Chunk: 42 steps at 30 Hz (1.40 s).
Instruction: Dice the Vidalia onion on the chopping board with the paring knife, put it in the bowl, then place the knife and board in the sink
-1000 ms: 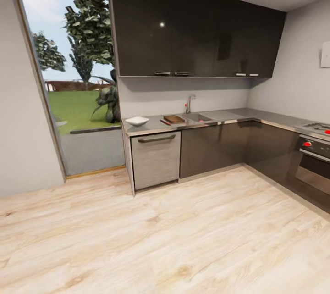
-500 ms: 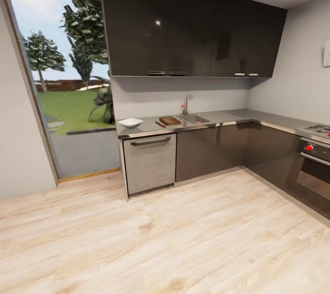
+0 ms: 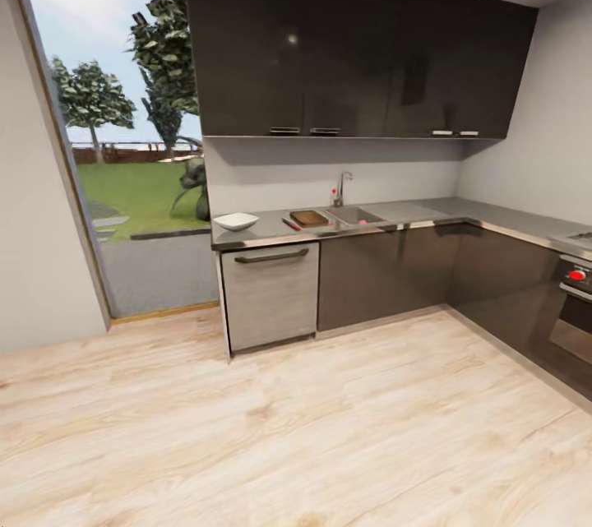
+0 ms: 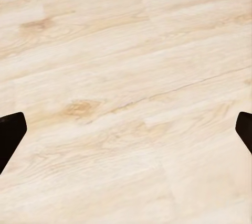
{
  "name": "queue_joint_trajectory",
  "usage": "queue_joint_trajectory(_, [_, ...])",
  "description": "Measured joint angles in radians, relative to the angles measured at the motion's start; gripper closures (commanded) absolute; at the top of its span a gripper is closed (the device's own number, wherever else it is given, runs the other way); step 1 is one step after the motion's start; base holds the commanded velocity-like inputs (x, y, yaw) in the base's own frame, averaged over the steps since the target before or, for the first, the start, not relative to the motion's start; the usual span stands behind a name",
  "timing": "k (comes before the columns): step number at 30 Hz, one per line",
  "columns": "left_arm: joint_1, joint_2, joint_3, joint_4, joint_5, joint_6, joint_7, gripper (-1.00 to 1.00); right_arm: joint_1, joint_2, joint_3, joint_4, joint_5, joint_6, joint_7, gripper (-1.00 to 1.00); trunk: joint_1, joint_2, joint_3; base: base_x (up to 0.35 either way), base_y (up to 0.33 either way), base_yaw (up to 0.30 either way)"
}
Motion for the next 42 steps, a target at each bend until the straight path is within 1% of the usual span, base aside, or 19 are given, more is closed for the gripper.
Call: queue_joint_trajectory(42, [0.000, 0.000, 0.000, 0.005, 0.000, 0.000, 0.003, -1.00, 0.000, 0.000, 0.000, 0.002, 0.000, 0.000, 0.000, -1.00, 0.000, 0.000, 0.000, 0.131, -0.191, 0.116])
